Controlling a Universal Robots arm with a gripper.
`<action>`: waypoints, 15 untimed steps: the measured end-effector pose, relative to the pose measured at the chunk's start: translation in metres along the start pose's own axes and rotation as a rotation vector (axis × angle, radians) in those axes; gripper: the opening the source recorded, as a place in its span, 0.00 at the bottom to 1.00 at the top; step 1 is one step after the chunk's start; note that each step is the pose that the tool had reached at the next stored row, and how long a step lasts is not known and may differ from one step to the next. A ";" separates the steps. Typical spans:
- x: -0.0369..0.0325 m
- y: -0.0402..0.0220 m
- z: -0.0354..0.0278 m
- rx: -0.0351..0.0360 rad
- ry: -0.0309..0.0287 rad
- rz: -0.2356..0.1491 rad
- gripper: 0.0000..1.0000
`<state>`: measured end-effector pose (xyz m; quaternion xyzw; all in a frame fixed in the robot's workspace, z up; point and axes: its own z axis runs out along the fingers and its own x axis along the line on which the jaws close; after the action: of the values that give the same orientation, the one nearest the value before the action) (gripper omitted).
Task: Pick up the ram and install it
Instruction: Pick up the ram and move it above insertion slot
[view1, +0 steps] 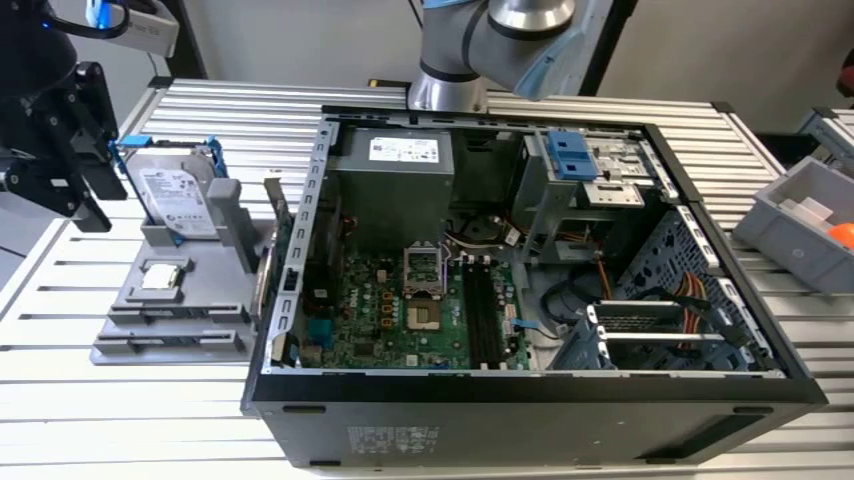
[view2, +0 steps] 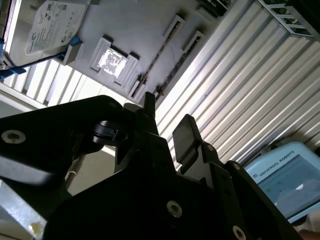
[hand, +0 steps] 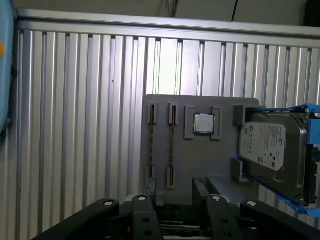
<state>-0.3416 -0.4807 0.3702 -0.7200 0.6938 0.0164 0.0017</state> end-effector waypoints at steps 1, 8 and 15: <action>-0.0002 0.0000 0.0006 0.0000 0.0002 0.000 1.00; -0.0011 -0.0002 0.0040 -0.0002 0.0023 0.000 1.00; -0.0011 -0.0002 0.0050 -0.0001 0.0027 0.000 1.00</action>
<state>-0.3416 -0.4795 0.3653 -0.7199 0.6939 0.0155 0.0007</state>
